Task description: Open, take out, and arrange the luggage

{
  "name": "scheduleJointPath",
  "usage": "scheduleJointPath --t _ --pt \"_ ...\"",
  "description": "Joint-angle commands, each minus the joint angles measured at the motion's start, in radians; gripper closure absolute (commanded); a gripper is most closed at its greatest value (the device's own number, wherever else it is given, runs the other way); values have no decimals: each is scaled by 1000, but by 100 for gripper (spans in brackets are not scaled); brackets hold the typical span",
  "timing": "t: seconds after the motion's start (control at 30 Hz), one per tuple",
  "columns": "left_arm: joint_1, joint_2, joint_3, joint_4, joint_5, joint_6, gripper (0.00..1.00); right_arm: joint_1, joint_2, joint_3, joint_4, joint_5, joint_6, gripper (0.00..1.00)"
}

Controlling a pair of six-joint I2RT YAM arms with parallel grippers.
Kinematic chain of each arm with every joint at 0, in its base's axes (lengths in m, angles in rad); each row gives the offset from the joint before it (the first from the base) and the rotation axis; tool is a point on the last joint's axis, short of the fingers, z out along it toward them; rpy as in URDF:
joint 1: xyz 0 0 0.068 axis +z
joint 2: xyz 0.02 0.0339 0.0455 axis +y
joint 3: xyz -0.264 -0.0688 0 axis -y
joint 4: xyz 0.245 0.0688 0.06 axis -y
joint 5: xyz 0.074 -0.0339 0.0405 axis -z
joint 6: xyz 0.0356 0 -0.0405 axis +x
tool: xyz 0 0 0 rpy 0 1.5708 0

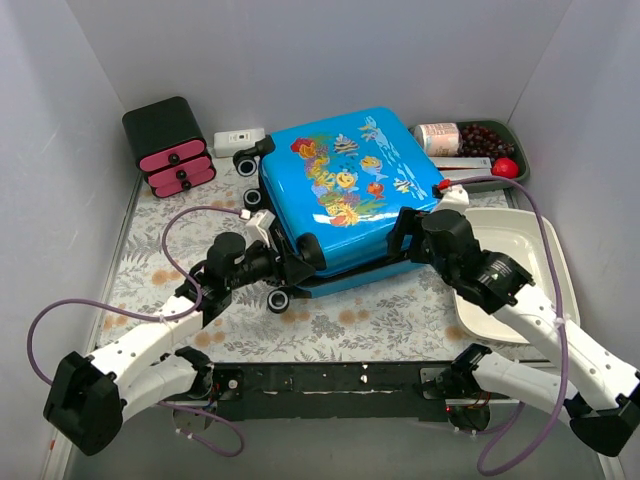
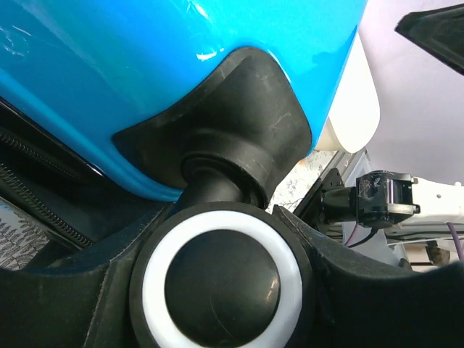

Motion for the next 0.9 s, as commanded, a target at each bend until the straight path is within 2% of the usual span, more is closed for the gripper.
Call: scheduleJointPath --t 0.0,0.2,0.23,0.37,0.53,0.63,0.73,0.83,0.87 --pt "-18 -35 11 -40 -62 -8 100 -18 -43 -7 -16 4 30 9" --pt "-38 -233 -48 -182 -160 -98 100 -95 -17 -45 -40 -27 58 9" --pt "-39 -295 -61 -195 -174 -133 100 -104 -16 -55 -11 -39 46 9" --pt "-45 -379 -100 -241 -206 -195 100 -164 20 -116 131 -164 6 8" --pt "-67 -373 -114 -237 -148 -242 100 -222 90 -142 368 -292 -46 8" --pt "-114 -365 -96 -206 -148 -273 100 -269 162 -93 396 -329 -58 9" --pt "-197 -322 -81 -138 -182 -296 100 -308 219 -41 404 -364 -93 9" --pt "-326 -198 -41 -80 -286 -304 100 -334 264 6 407 -392 -132 9" --pt "-405 -160 -15 -56 -357 -305 100 -343 285 19 404 -393 -141 9"
